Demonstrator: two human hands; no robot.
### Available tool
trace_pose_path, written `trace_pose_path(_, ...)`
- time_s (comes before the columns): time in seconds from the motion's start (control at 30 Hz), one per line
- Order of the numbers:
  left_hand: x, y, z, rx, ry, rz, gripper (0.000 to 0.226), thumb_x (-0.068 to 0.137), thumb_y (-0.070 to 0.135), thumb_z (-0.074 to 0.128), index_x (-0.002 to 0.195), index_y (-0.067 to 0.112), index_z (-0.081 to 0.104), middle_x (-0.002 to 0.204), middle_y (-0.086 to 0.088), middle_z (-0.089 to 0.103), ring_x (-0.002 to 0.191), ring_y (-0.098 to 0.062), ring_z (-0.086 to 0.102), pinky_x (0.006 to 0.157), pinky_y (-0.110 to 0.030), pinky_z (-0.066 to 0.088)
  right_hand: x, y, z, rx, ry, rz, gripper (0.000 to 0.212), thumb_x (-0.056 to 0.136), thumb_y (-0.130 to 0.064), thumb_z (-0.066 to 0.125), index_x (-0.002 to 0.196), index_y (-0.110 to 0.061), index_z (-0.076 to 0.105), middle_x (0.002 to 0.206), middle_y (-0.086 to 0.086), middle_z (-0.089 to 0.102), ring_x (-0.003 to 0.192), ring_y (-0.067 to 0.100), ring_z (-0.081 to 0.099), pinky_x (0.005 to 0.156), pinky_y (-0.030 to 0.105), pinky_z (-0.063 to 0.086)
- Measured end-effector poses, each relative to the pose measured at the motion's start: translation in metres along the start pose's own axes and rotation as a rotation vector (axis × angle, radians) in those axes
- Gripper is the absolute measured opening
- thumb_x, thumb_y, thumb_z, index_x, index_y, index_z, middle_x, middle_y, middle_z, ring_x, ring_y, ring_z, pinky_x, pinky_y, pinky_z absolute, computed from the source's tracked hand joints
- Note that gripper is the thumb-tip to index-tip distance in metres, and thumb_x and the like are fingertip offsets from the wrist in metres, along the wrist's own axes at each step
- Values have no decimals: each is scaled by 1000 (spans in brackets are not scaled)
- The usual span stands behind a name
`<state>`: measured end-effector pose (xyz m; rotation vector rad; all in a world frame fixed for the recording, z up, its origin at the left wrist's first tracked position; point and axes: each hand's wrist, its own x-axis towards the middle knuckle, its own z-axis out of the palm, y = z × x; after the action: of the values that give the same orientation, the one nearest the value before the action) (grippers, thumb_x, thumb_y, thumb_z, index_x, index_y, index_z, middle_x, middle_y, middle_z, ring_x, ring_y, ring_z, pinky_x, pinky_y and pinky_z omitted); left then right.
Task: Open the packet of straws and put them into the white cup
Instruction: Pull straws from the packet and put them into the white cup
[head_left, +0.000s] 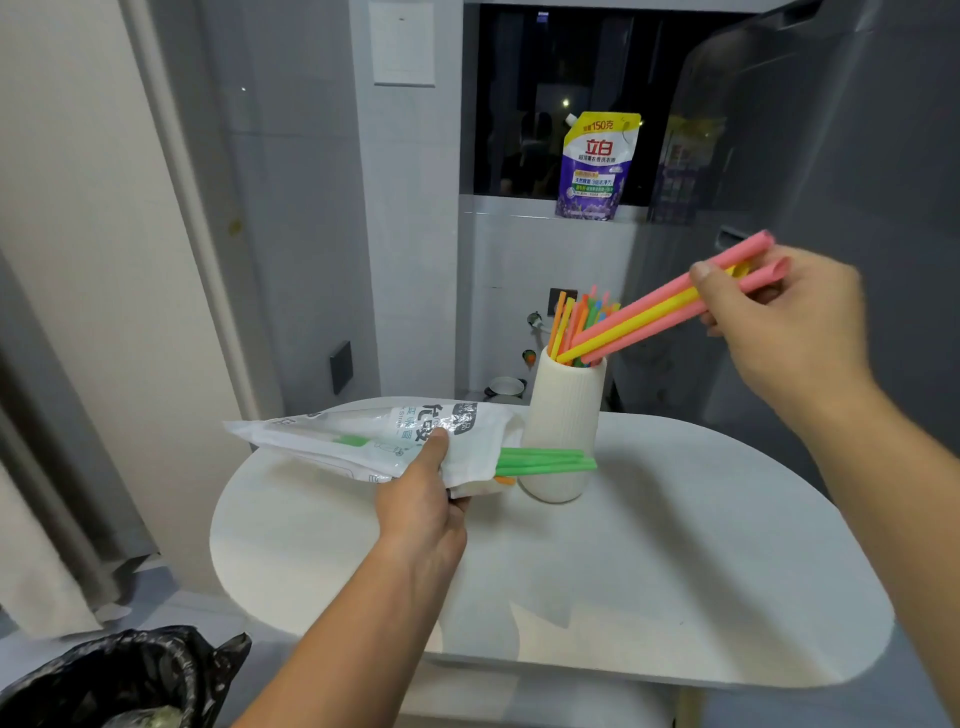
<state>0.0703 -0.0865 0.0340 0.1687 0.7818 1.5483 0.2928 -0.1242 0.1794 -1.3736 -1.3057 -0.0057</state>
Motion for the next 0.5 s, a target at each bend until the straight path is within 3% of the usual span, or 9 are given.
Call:
trace_pose_path(0.27, -1, 2, 0, -4, 7, -21, 45, 95, 0, 69, 139, 8, 61, 125, -9, 75, 89, -19, 75, 59, -30, 65, 25, -1, 10, -114, -193, -4, 23, 93, -32, 67, 87, -11, 72, 79, 14, 70, 77, 33, 70, 77, 50, 60)
trace_pose_path(0.4, -1, -1, 0, 19, 10, -30, 44, 95, 3, 71, 138, 9, 62, 122, -7, 76, 88, -17, 75, 65, -32, 65, 36, 1, 22, -127, -288, 53, 26, 94, -32, 67, 93, -6, 71, 83, 16, 71, 80, 30, 70, 80, 47, 60)
trace_pose_path(0.5, 0, -1, 0, 17, 8, -33, 44, 95, 2, 71, 138, 9, 62, 122, -8, 76, 89, -18, 75, 61, -31, 65, 41, 5, 36, -135, -354, 103, 31, 94, -31, 67, 96, 0, 70, 88, 19, 71, 75, 24, 68, 79, 44, 60)
